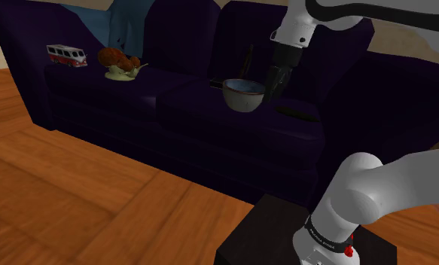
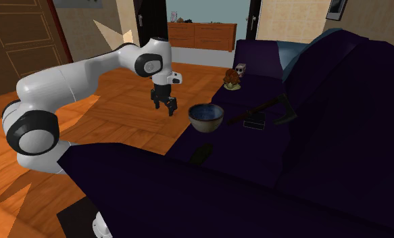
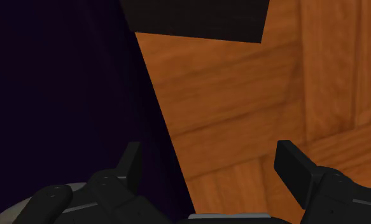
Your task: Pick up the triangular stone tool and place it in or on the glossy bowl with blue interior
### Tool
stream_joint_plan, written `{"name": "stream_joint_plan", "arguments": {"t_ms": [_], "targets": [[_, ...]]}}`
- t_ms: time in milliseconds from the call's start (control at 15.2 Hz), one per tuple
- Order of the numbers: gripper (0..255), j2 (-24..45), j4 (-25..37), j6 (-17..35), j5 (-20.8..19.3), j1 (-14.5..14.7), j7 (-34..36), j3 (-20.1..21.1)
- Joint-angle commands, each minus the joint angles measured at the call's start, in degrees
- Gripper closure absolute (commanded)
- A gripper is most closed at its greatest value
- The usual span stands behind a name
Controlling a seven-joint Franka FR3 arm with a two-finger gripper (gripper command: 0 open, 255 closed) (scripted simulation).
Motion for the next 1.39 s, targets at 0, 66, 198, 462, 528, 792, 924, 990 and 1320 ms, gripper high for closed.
{"name": "stream_joint_plan", "arguments": {"t_ms": [0, 66, 198, 462, 528, 792, 924, 990, 1320], "targets": [[0, 0.0, 0.0, 0.0, 0.0, 0.0, 0.0, 0.0], [0, -0.7, -0.9, 0.0, -1.1, -0.2, -1.8, -1.1], [0, -2.0, -2.5, 0.2, -3.4, -0.7, -5.4, -3.3], [0, -3.7, -4.9, 0.8, -8.4, -1.8, -12.6, -8.0], [0, -3.9, -5.4, 1.0, -9.7, -2.0, -14.4, -9.3], [0, -4.0, -6.4, 2.4, -14.8, -3.0, -21.7, -14.4], [0, -3.6, -6.4, 3.4, -17.3, -3.4, -25.4, -17.0], [0, -3.2, -6.3, 3.9, -18.5, -3.6, -27.2, -18.3], [0, -0.4, -4.8, 7.2, -24.0, -3.9, -36.3, -25.3]]}}
